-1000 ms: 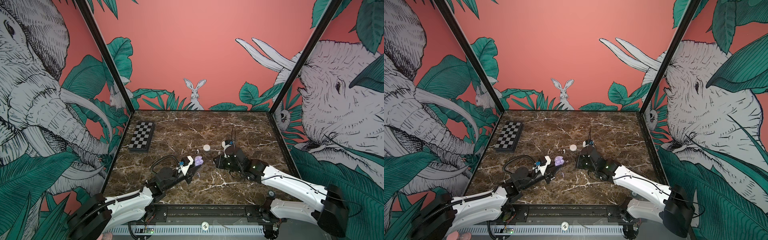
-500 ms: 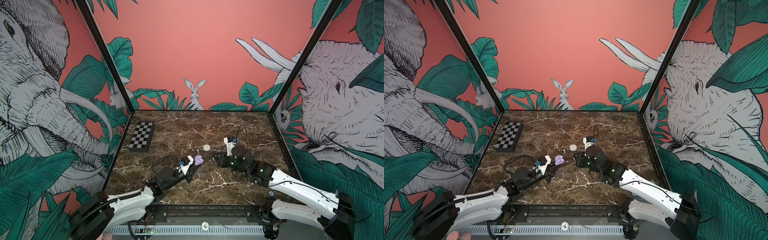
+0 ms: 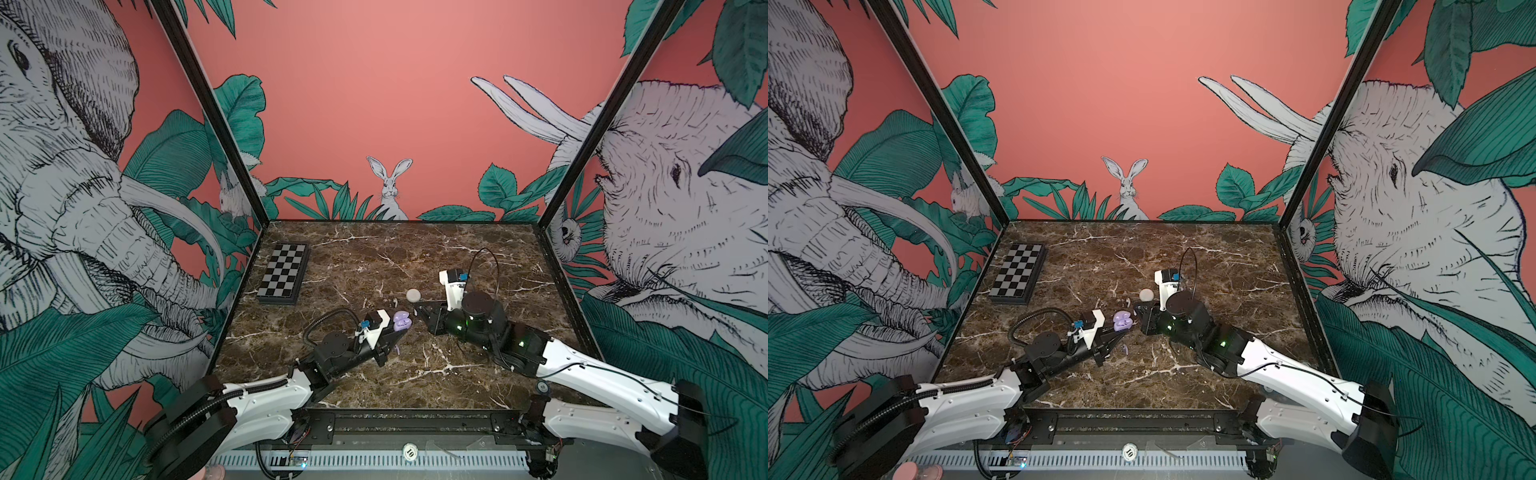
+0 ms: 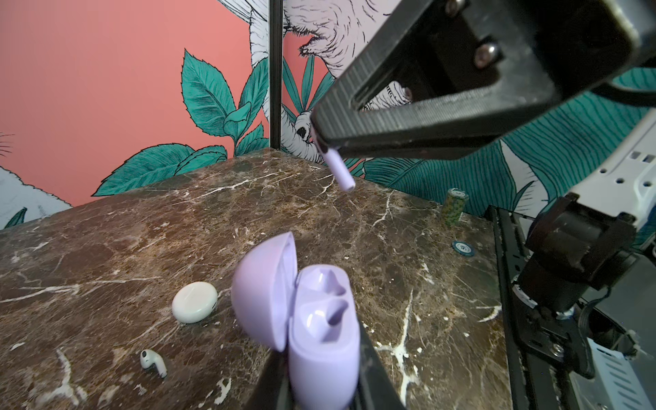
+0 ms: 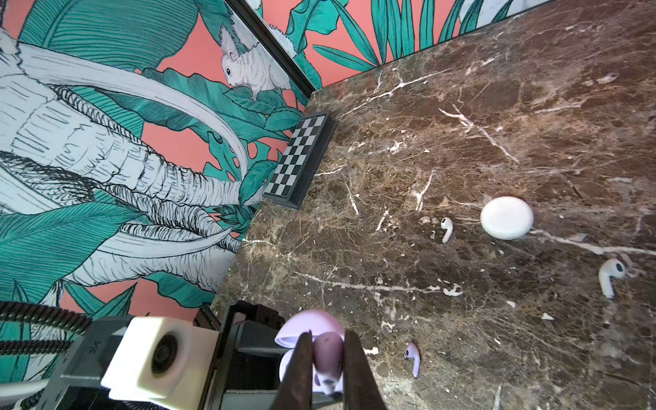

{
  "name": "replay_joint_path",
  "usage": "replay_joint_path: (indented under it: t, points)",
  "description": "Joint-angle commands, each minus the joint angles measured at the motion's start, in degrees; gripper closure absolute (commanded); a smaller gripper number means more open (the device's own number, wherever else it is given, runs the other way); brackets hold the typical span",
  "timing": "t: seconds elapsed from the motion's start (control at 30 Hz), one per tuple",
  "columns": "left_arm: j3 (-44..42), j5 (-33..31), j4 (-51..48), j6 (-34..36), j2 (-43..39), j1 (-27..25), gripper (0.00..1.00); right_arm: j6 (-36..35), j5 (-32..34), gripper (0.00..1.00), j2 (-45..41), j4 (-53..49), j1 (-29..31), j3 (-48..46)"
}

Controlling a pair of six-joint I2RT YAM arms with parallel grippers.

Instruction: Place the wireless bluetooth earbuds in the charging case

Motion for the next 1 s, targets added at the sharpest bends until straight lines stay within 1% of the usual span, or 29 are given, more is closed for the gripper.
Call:
replay_joint_path:
  t: [0.0, 0.43, 0.97]
  points:
    - [1.12, 1.46, 4.37, -1.96, -0.11, -0.27, 1.0, -0.98, 1.24, 0.87, 0.77, 3.87, 1.06, 0.87]
    - [2.09, 1.26, 5.19, -3.63, -0.34, -0.27, 1.0, -1.43, 1.69, 0.87, 1.14, 5.24, 2.61, 0.42]
    - [2.44, 1.29, 9.04, -6.68, 1.34, -0.27, 1.0, -1.33, 2.43, 0.87, 1.23, 6.43, 3.74, -0.79]
